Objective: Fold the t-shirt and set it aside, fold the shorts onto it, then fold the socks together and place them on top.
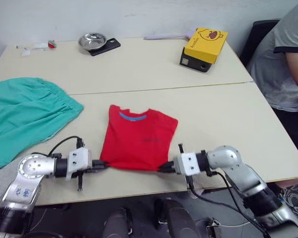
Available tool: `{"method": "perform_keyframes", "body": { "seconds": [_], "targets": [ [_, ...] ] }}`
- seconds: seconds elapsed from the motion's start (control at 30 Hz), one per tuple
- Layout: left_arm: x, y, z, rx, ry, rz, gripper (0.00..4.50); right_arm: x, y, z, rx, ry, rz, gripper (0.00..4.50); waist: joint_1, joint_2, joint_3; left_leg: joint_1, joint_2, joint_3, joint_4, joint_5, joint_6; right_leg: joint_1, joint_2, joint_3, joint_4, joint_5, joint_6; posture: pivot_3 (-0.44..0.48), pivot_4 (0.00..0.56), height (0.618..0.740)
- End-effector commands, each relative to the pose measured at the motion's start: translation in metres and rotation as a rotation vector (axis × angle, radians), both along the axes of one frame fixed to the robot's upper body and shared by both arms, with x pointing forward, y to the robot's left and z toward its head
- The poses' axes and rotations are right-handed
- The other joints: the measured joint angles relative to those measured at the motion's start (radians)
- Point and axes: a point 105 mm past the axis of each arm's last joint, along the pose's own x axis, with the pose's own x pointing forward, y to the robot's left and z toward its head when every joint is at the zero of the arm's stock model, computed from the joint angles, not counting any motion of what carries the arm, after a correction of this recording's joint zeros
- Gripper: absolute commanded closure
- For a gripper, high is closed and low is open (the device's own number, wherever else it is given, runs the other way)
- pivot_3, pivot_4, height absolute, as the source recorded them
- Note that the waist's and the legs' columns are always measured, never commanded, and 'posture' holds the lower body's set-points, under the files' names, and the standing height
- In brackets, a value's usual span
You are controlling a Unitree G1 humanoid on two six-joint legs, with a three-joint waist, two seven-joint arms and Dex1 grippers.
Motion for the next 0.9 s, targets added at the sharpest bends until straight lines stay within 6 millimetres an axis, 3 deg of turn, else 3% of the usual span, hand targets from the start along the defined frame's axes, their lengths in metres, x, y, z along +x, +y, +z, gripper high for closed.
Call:
{"method": "perform_keyframes", "body": {
  "seconds": [0.03, 0.23, 0.33, 0.43, 0.57, 0.63, 0.73, 0.77, 0.9],
  "targets": [
    [-0.018, 0.002, 0.004, 0.006, 0.039, 0.005, 4.47, -0.011, -0.006, 0.005, 0.009, -0.004, -0.003, 4.5, 0.003, 0.0, 0.0, 0.0, 0.0, 0.0, 0.0, -0.001, 0.001, 0.0, 0.0, 0.0, 0.0, 0.0, 0.0, 0.0, 0.15, 0.74],
    [-0.03, 0.0, 0.002, 0.003, 0.068, 0.053, 4.47, -0.012, -0.021, -0.004, -0.034, -0.008, -0.04, 4.5, 0.01, 0.0, 0.0, -0.001, -0.001, -0.001, 0.001, -0.003, 0.0, 0.0, 0.0, -0.001, -0.003, 0.0, 0.0, 0.0, 0.15, 0.74],
    [-0.03, 0.003, 0.001, 0.006, 0.086, 0.081, 4.47, -0.02, -0.021, -0.006, -0.015, 0.075, -0.019, 4.5, 0.012, -0.001, 0.0, -0.001, -0.001, -0.001, 0.001, -0.002, 0.001, 0.001, 0.0, -0.001, -0.004, 0.0, 0.0, 0.0, 0.15, 0.74],
    [-0.026, 0.011, 0.008, -0.01, 0.079, 0.114, 3.84, -0.03, -0.025, -0.006, -0.02, 0.11, 0.045, 3.84, 0.015, 0.0, 0.0, -0.002, -0.001, -0.002, 0.0, -0.002, 0.001, 0.0, 0.0, -0.001, -0.004, 0.0, 0.0, 0.0, 0.15, 0.74],
    [-0.029, 0.013, 0.026, -0.08, 0.092, 0.113, 2.5, -0.024, -0.033, 0.005, 0.013, 0.081, 0.003, 2.39, 0.017, -0.001, 0.0, -0.002, 0.0, -0.003, 0.0, 0.0, 0.005, 0.0, 0.0, -0.003, -0.004, 0.0, 0.0, 0.0, 0.15, 0.74],
    [-0.037, 0.013, 0.039, -0.145, 0.184, 0.09, 1.88, -0.027, -0.038, 0.015, 0.023, 0.112, 0.012, 1.68, 0.02, -0.001, 0.0, -0.002, 0.0, -0.003, 0.0, -0.001, 0.005, 0.0, 0.0, -0.003, -0.004, 0.0, 0.0, 0.0, 0.15, 0.74],
    [-0.025, 0.008, 0.066, -0.278, 0.18, 0.113, 1.88, -0.021, -0.034, 0.043, 0.144, 0.202, -0.015, 1.68, 0.026, -0.001, 0.001, -0.002, 0.0, -0.003, 0.0, -0.001, 0.004, 0.0, 0.0, -0.003, -0.005, 0.0, 0.0, 0.0, 0.15, 0.74],
    [-0.017, 0.004, 0.072, -0.315, 0.152, 0.123, 1.86, -0.015, -0.028, 0.053, 0.199, 0.225, -0.037, 1.86, 0.029, -0.001, 0.001, -0.002, 0.0, -0.003, 0.0, -0.001, 0.004, 0.001, 0.0, -0.003, -0.004, 0.0, 0.0, 0.0, 0.15, 0.74],
    [0.008, -0.016, 0.071, -0.356, 0.097, 0.129, 2.83, 0.011, -0.001, 0.057, 0.266, 0.199, -0.094, 3.1, 0.029, -0.001, 0.0, -0.002, -0.001, -0.005, 0.001, 0.0, 0.001, 0.002, 0.0, -0.003, -0.004, 0.002, -0.001, 0.0, 0.15, 0.74]
  ]
}}
